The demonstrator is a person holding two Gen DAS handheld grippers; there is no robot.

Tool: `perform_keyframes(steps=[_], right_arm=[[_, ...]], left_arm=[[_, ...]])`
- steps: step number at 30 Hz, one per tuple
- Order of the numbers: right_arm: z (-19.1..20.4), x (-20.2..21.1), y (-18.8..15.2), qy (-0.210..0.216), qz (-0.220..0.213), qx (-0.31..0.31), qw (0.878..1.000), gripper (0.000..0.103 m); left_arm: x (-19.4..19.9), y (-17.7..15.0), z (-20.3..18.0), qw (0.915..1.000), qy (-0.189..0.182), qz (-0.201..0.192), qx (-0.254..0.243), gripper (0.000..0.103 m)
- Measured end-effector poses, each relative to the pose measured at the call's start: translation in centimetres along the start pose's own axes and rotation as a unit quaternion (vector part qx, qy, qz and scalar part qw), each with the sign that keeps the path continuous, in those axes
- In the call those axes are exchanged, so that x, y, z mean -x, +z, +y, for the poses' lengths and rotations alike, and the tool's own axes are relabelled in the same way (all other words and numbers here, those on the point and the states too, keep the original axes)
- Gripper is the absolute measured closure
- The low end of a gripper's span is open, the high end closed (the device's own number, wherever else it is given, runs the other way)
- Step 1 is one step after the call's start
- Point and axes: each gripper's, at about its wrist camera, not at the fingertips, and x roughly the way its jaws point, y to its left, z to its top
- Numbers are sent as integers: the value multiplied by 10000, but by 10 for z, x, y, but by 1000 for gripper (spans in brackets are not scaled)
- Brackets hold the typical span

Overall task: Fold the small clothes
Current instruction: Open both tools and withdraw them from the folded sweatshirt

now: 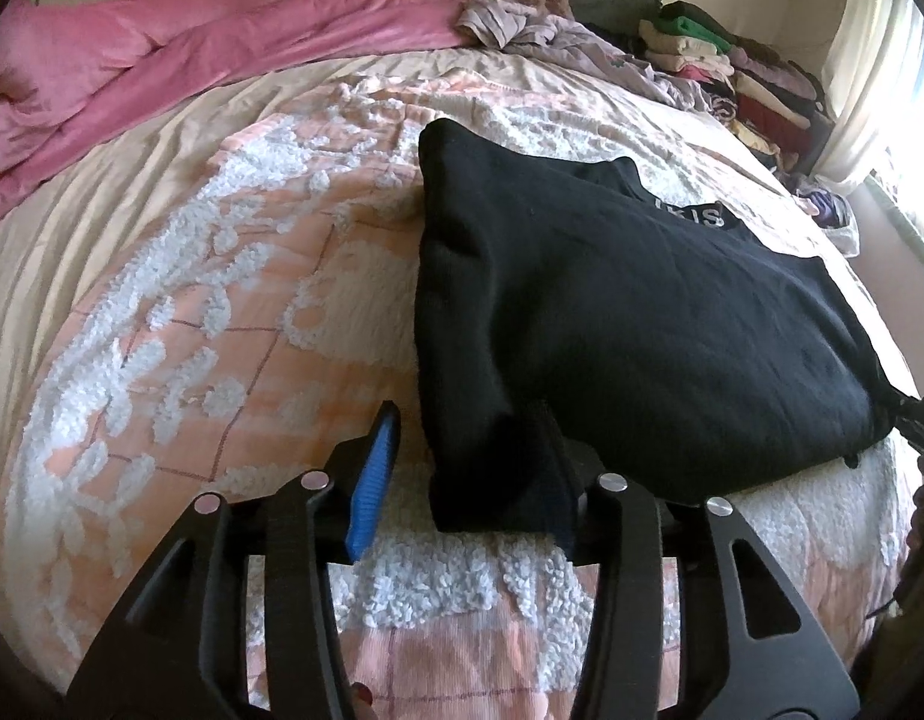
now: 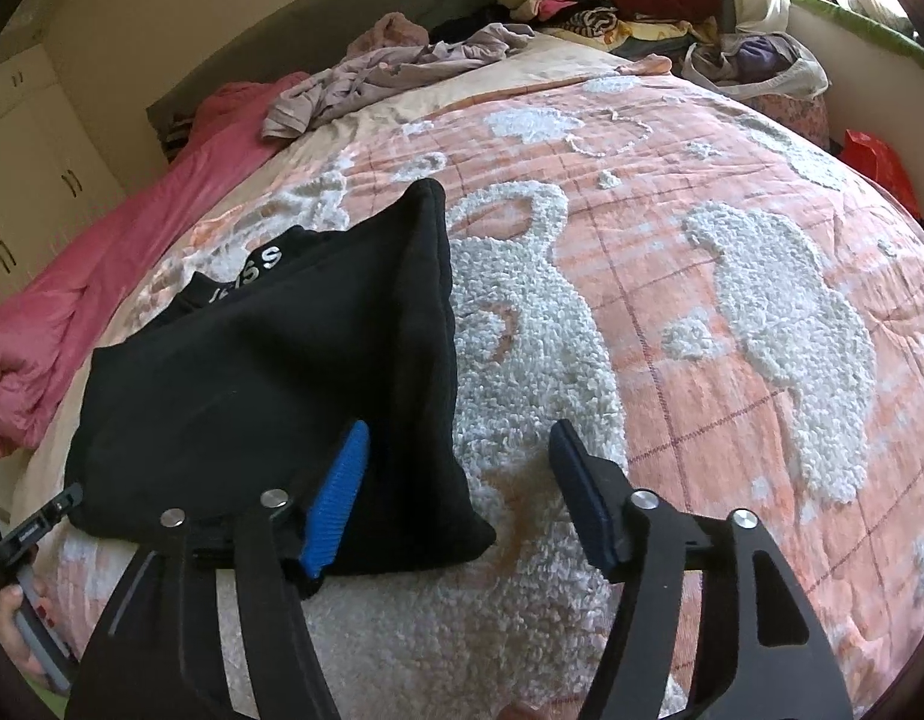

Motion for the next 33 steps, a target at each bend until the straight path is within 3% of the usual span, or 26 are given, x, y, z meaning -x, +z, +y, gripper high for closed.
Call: perform_keyframes(steps=[8,22,24,26,29,33], right_arm=[[2,6,-3,-5,-45,-6,10000,24],[-6,25,-7,-3,-243,-252,9994,11],[-3,30,-7,13,-298,-203,9993,9],[3,37,-8,91,-359,-119,9992,8],[15,48,-6,170,-449,57,9988,6],[37,63,-1,374,-588,347,9970,5]], left_arm=[[9,-3,-1,10000,46,-17,-52,58],[35,-3,0,9999,53,-154,-27,35],[38,-2,1,9998,39,-185,15,26],[44,-1,3,9997,79,-235,49,25],[52,2,3,9994,132,-308,69,10],[62,7,3,9990,170,-416,74,10]])
